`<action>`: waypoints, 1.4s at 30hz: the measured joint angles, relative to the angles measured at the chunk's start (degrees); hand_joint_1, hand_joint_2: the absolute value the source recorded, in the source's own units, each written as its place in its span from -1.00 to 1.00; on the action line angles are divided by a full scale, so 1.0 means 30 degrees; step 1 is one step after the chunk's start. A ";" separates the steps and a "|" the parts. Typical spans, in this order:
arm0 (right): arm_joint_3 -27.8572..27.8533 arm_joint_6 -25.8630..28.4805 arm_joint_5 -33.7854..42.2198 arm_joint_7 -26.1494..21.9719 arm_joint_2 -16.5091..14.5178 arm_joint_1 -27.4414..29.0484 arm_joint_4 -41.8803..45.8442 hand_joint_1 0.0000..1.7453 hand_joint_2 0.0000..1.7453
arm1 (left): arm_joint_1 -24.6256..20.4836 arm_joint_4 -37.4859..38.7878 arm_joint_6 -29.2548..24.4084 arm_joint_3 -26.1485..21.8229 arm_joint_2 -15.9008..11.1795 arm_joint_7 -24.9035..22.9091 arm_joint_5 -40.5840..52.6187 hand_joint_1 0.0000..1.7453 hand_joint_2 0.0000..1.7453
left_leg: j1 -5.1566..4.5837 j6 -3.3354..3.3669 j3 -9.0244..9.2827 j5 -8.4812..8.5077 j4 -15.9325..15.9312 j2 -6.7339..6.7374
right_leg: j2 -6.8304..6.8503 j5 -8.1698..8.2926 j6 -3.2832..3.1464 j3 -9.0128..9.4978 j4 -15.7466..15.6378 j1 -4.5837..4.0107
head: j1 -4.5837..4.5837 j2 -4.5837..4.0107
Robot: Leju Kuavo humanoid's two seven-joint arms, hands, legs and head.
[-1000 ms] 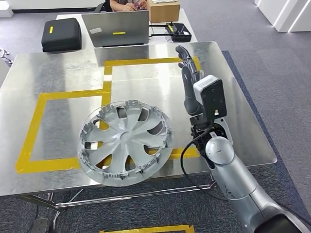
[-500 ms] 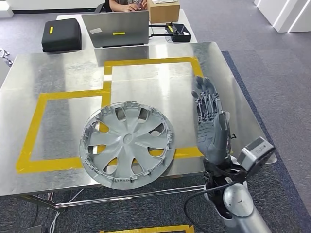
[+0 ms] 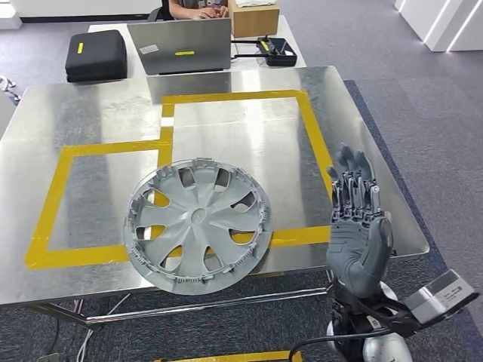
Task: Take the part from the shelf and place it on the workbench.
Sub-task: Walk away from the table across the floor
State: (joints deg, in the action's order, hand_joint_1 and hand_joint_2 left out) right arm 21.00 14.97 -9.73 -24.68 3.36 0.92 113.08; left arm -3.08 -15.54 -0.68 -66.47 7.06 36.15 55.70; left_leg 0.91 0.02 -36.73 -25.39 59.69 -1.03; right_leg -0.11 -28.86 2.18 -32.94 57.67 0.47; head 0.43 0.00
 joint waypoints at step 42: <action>-0.0543 -0.0177 0.0603 -0.0892 0.0053 0.2519 0.1251 -1.00 -1.00 | 0.0345 -0.0634 0.0222 -0.0834 0.0217 -0.0080 -0.0286 -1.00 -1.00 | -0.0216 0.0190 0.2914 -0.1842 -0.0477 0.0283 | 0.0071 0.0822 -0.0603 -0.0200 -0.0085 -0.0270 | -0.0046 0.0000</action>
State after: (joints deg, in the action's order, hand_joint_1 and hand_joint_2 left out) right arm 19.38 14.44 -7.92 -27.35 3.52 8.47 116.84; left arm -2.05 -17.44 -0.01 -68.98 7.71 35.91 54.84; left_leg 0.26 0.59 -27.99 -30.91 58.25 -0.18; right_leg 0.10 -26.40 0.37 -33.55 57.42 -0.34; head 0.29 0.00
